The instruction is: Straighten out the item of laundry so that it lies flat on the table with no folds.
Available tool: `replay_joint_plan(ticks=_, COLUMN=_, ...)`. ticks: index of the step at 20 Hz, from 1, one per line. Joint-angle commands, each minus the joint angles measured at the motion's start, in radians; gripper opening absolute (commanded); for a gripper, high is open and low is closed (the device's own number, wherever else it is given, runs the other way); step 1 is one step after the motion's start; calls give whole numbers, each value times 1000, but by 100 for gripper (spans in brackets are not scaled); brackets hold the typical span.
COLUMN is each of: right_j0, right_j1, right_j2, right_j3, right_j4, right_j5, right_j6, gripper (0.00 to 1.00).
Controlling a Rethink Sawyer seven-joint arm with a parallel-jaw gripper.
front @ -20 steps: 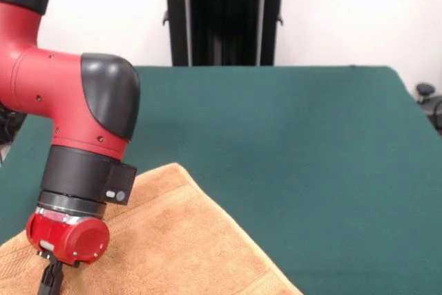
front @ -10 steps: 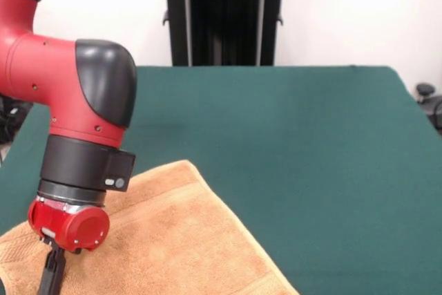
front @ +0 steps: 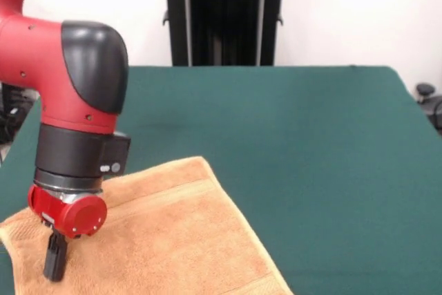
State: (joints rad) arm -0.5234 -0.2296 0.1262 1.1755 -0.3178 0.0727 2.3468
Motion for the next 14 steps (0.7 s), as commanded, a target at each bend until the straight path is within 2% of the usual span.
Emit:
replay_joint_plan(ticks=1, right_j0=24, right_j1=-39, right_j2=51, right_j3=99, right_j4=24, right_j5=590, right_j6=-199, gripper=0)
replay_joint_plan(ticks=6, right_j0=19, right_j1=-76, right_j2=95, right_j3=-33, right_j4=23, right_j5=814, right_j6=-262, gripper=0)
replay_joint_plan(ticks=8, right_j0=18, right_j1=-95, right_j2=104, right_j3=-46, right_j4=24, right_j5=873, right_j6=-265, gripper=0)
replay_joint_plan(ticks=14, right_j0=6, right_j1=-117, right_j2=124, right_j3=-29, right_j4=6, right_j5=877, right_j6=-242, gripper=0)
